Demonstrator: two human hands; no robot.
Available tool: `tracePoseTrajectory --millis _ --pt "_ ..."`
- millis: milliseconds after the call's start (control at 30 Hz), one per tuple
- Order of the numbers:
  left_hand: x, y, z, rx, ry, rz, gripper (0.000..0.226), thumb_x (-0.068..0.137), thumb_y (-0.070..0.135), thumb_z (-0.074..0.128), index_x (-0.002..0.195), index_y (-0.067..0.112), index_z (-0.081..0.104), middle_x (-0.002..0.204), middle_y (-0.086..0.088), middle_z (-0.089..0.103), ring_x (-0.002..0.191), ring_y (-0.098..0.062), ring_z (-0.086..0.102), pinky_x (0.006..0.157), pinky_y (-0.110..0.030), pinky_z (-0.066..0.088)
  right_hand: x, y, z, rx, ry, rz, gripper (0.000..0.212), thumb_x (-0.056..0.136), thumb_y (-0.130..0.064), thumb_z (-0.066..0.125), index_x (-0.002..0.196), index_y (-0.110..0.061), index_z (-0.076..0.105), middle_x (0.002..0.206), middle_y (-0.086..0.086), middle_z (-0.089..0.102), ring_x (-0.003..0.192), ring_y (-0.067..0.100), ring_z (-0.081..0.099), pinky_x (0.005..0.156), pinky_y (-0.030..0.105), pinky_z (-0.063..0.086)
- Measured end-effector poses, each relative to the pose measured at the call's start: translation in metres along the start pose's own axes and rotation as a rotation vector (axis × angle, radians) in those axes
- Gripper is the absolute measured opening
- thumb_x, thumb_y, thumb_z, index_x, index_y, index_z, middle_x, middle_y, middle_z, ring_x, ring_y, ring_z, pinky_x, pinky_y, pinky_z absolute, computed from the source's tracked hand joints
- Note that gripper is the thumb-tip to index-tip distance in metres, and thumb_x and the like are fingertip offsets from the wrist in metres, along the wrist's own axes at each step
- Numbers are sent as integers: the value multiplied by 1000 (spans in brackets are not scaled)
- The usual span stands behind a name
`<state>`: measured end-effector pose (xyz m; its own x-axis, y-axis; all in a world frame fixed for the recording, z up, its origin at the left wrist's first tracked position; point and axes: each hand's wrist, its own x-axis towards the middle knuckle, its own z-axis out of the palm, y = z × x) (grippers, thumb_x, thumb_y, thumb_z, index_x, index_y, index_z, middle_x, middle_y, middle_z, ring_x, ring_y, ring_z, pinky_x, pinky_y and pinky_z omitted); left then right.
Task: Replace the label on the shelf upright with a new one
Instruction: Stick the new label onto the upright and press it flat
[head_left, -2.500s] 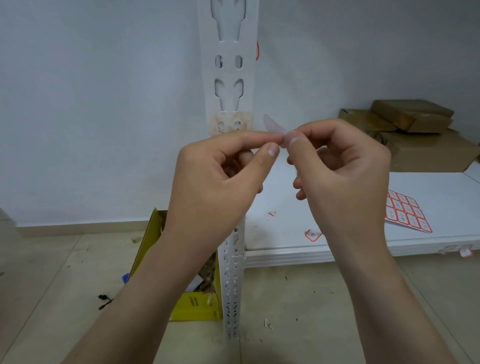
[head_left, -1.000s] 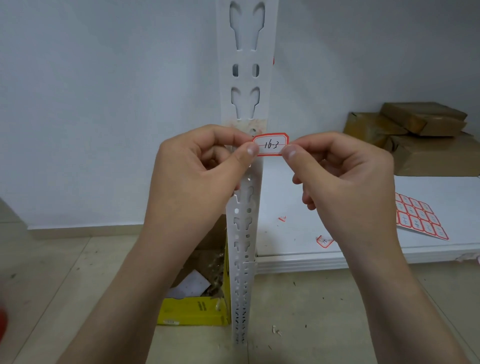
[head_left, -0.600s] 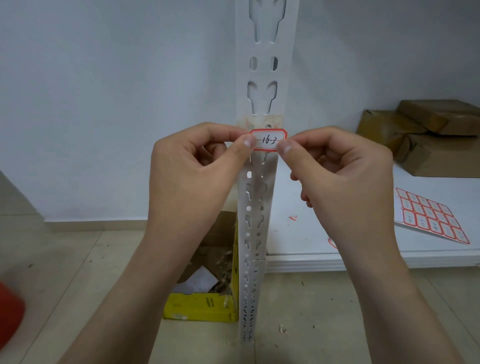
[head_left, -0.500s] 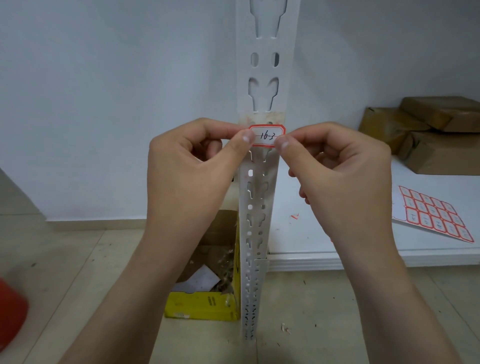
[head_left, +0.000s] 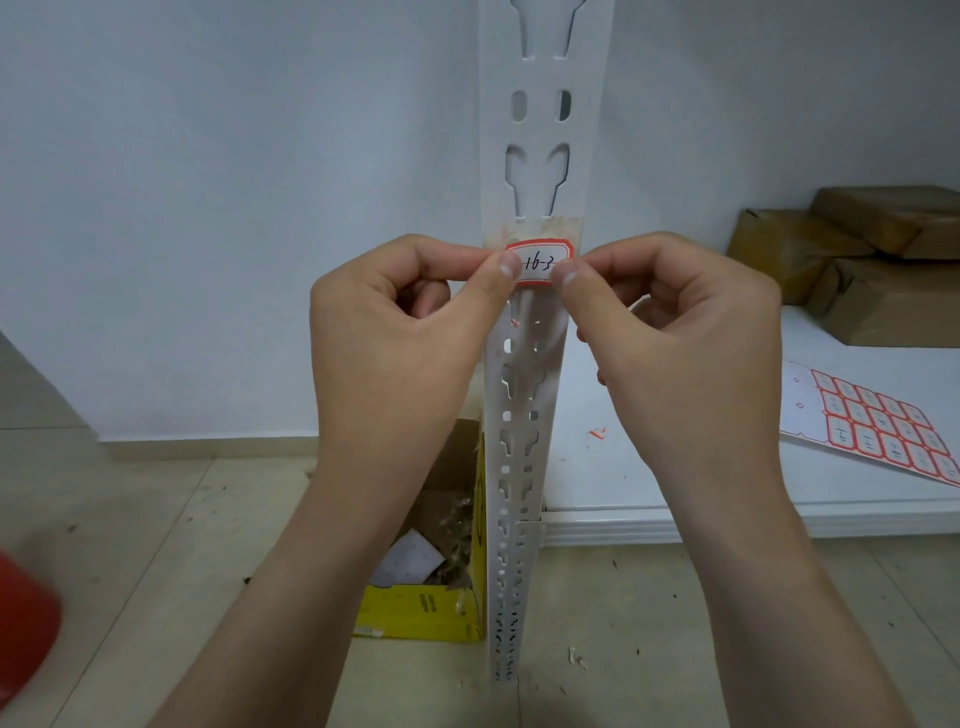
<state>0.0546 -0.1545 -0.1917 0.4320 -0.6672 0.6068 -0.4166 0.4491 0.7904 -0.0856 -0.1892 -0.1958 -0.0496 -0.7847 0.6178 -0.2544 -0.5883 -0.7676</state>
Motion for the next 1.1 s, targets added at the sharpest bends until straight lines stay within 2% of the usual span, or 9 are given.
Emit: tracePoseTrajectory --millis 100,267,333,467,567,667,767,967,1100 --pt "0 -1 1 -8 9 -1 19 91 28 81 76 37 74 57 -14 37 56 -15 35 55 -27 37 0 -1 1 -3 1 5 15 92 -29 79 78 -32 74 66 -3 68 53 21 61 52 42 56" --pt "2 -1 3 -27 25 -33 17 90 27 82 77 36 76 51 7 34 54 -11 33 55 -26 36 0 -1 2 1 8 16 16 91 -28 79 77 -32 74 65 -3 68 54 25 61 52 44 55" --pt "2 0 3 -32 27 -44 19 90 27 82 75 35 76 53 1 34 55 -13 33 56 -27 36 -1 -2 2 -7 7 14 15 92 -28 79 78 -32 75 66 -3 69 55 24 62 53 43 56" --pt "3 3 2 -12 15 -56 21 90 28 81 71 35 74 64 -22 39 57 -15 34 56 -27 37 -1 -2 2 -13 5 16 14 92 -29 78 79 -31 75 66 -3 69 55 24 62 52 43 55" --pt "4 4 2 -8 5 -79 23 90 29 81 70 37 74 69 -25 46 57 -13 37 57 -25 41 -1 -2 2 -14 3 17 14 92 -29 78 79 -31 75 65 -3 69 55 25 63 52 43 56" --pt "4 4 1 -8 5 -92 24 90 29 81 69 37 73 69 -23 46 56 -10 36 54 -23 39 0 -2 2 -15 11 12 14 92 -28 79 78 -31 75 66 -2 69 56 25 64 53 44 56" --pt "4 4 2 -8 5 -89 24 90 30 81 68 37 73 71 -25 48 58 -13 38 58 -24 43 1 -1 2 -19 21 5 15 91 -29 79 77 -32 74 65 -2 69 54 25 63 52 43 56" --pt "3 5 2 -10 9 -59 20 88 33 83 71 38 74 64 -22 40 57 -15 33 54 -28 33 1 -1 2 -24 15 -1 16 91 -28 79 77 -33 73 62 -4 67 50 19 60 51 38 57" --pt "3 4 3 -32 24 -62 19 87 31 84 71 37 75 57 -4 34 56 -15 31 55 -27 33 1 -1 2 -29 21 0 16 91 -29 79 76 -33 73 63 -4 67 49 19 59 51 40 57"
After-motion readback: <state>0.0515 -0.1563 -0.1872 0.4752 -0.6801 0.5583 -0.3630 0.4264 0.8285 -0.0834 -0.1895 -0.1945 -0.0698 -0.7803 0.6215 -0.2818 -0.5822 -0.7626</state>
